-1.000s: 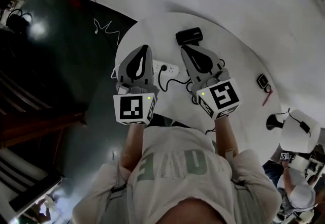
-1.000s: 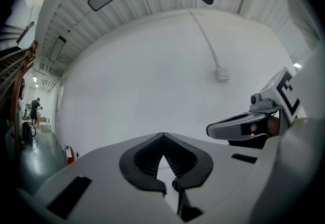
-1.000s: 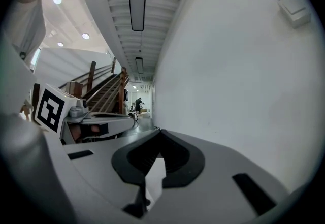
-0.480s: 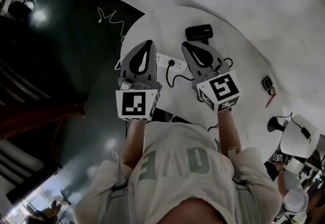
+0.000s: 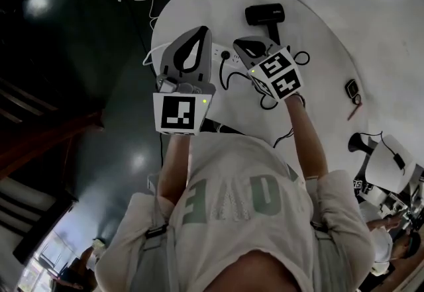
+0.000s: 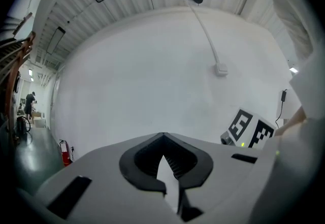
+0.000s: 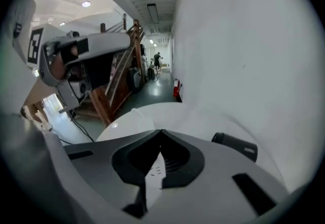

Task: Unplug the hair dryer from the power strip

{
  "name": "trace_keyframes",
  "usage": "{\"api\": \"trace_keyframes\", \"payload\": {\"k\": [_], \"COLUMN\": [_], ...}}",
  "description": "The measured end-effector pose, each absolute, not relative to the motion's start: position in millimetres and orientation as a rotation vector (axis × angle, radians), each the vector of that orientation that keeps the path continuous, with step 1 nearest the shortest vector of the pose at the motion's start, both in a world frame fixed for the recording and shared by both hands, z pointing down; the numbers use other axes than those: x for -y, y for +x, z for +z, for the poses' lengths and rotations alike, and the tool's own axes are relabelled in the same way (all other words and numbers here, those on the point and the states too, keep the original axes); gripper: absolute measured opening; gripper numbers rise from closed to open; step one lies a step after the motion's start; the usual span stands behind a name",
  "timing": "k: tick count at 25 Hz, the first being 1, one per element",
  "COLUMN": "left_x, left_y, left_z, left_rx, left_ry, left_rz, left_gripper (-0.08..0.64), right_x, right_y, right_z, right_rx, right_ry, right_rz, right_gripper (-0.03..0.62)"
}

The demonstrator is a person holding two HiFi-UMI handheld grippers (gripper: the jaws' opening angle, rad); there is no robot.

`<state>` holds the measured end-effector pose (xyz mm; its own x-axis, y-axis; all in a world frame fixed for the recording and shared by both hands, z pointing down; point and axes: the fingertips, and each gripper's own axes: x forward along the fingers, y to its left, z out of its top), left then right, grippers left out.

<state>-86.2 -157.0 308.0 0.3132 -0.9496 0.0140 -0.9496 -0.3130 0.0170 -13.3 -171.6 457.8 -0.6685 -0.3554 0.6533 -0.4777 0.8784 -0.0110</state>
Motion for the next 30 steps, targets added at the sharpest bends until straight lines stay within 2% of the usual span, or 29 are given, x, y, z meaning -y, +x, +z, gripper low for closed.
{"api": "trace_keyframes", "payload": {"k": [10,19,28,29,30], "left_x": [160.9,162.0,166.8,168.2,168.9], "left_y": [-87.5,-87.0,-72.9,-67.1,-60.7], "left_z": [330.8,344.2,363.0,369.0,375.8], "left_rx": [1.775,1.7,1.518,1.442,1.35], "left_ry": [2.525,2.535,2.663,2.694,2.724], "left_rz": [0.055,0.057,0.286,0.342,0.395], "left_gripper": [0.006,0.006,0.006,0.023,0.085], "right_x": [154.1,147.7,147.4,147.6,147.7], "right_y": [4.9,6.4,9.0,9.2,9.3], "right_z": [545.7,559.5,560.7,560.7,560.6], "right_rx": [2.077,1.99,1.995,1.996,1.997], "right_ry": [0.363,0.305,0.31,0.308,0.308], "right_rz": [0.27,0.332,0.338,0.337,0.335], "right_gripper": [0.019,0.019,0.02,0.019,0.018]}}
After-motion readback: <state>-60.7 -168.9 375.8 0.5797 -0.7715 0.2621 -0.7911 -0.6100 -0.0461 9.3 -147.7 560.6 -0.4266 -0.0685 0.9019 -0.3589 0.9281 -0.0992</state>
